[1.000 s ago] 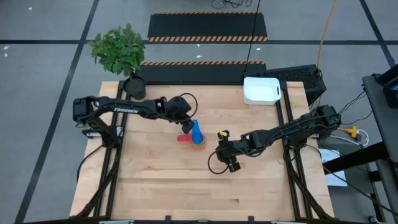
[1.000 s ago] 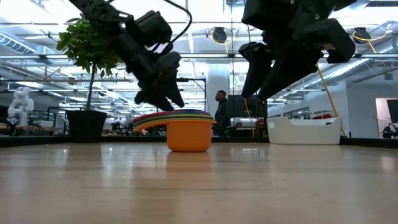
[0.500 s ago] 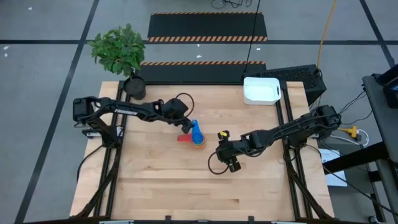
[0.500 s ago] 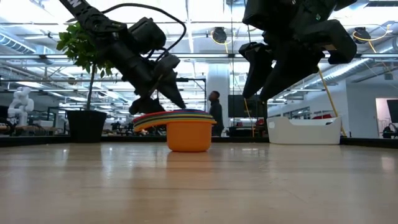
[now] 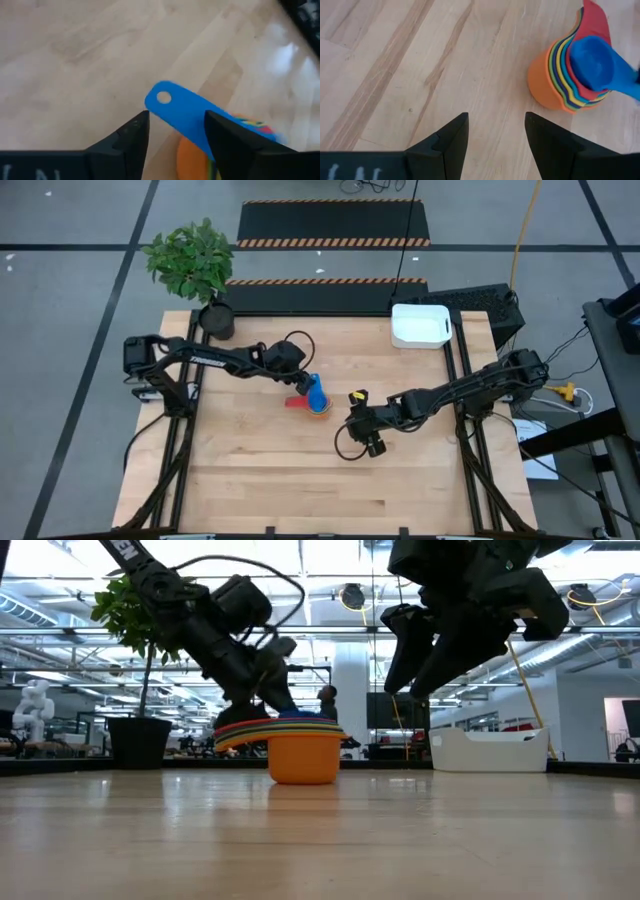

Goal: Nest measuring cups in basket
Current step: Stack the blue measuring cup into the red measuring cup

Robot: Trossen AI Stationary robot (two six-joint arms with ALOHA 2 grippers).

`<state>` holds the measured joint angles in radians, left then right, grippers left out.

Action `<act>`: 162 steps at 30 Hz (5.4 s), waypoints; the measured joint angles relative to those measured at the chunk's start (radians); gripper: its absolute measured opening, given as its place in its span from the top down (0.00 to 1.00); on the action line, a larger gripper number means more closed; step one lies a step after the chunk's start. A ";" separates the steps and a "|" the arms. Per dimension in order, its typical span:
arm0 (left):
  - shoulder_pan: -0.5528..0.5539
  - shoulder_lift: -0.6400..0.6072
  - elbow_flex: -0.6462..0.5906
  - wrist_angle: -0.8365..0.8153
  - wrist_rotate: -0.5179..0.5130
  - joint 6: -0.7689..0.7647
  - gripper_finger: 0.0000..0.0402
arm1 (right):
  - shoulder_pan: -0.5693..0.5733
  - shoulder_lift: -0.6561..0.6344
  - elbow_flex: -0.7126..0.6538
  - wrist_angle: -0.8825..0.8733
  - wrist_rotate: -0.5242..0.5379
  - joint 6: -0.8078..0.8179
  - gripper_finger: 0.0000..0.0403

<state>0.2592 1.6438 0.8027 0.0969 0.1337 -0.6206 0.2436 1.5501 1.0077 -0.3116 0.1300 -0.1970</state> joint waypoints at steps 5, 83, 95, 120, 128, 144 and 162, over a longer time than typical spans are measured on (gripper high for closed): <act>0.007 0.043 -0.001 0.034 0.041 -0.008 0.54 | 0.000 0.000 0.000 -0.006 0.000 0.000 0.54; 0.006 -0.123 0.000 -0.121 -0.099 0.079 0.31 | -0.188 0.223 -0.093 0.624 0.026 0.234 0.75; 0.030 -0.039 -0.003 -0.013 0.059 0.071 0.14 | -0.187 0.224 -0.095 0.630 0.025 0.230 0.75; 0.054 -0.002 0.003 0.226 0.224 0.103 0.96 | -0.187 0.162 -0.099 0.578 0.028 0.240 0.75; 0.035 -0.057 -0.001 0.305 0.225 0.117 0.98 | -0.183 -0.048 -0.099 0.402 0.026 0.249 0.73; -0.185 -0.295 -0.001 0.476 -0.189 0.301 0.99 | -0.166 -0.355 -0.394 0.846 -0.028 0.289 0.56; -0.366 -0.204 -0.001 0.891 -0.317 0.572 0.99 | -0.168 -0.336 -0.484 1.132 -0.055 0.159 0.55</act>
<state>-0.1073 1.4401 0.8021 0.9883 -0.1828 -0.0491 0.0757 1.2145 0.5236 0.8206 0.0751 -0.0381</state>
